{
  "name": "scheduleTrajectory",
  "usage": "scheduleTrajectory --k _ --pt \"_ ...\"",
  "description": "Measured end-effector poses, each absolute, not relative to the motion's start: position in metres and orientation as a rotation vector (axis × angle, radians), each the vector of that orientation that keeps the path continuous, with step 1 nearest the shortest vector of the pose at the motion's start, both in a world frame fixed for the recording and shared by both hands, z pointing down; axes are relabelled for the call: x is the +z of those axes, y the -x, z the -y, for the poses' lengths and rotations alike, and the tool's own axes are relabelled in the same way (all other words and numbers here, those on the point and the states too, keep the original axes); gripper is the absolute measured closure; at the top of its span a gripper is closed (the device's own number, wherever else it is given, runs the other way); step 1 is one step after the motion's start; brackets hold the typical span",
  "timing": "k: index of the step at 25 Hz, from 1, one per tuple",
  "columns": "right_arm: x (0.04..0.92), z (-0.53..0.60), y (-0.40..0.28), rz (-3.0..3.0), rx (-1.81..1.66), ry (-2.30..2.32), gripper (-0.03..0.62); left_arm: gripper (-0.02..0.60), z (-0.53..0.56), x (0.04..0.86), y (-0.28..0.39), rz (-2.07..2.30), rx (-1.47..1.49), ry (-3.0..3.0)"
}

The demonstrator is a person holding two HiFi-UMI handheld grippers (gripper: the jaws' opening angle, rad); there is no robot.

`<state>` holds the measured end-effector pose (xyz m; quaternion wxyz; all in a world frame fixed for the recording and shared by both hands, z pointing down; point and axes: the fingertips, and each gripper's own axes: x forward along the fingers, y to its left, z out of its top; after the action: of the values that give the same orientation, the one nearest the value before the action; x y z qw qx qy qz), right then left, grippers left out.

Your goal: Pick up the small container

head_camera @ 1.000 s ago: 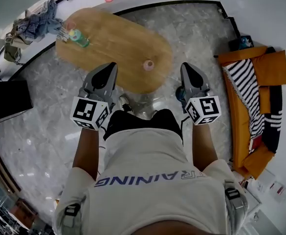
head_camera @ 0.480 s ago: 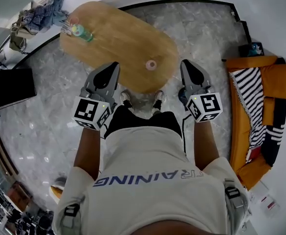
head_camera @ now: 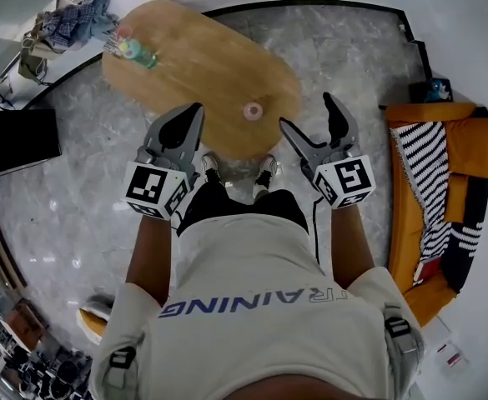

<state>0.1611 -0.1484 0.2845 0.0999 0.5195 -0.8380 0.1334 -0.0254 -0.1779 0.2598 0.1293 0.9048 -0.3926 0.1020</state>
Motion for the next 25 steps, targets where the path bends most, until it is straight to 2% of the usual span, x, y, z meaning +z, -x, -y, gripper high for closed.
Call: scheduleTrajectory --k 2,5,16,25 --pt "0.286 0.149 -0.160 2.462 0.377 -1.515 0.095 0.580 0.179 0.259 0.026 1.148 0.292 -2.628" --pt "0.290 0.147 -0.154 2.465 0.396 -1.477 0.062 0.580 0.176 0.261 0.028 1.155 0.292 -2.622" --pt "0.362 0.146 -0.135 2.389 0.500 -1.348 0.074 0.580 0.178 0.304 0.037 1.154 0.373 -2.567" --pt "0.473 0.162 -0.114 2.345 0.696 -1.306 0.084 0.580 0.190 0.403 0.032 1.092 0.458 -2.502"
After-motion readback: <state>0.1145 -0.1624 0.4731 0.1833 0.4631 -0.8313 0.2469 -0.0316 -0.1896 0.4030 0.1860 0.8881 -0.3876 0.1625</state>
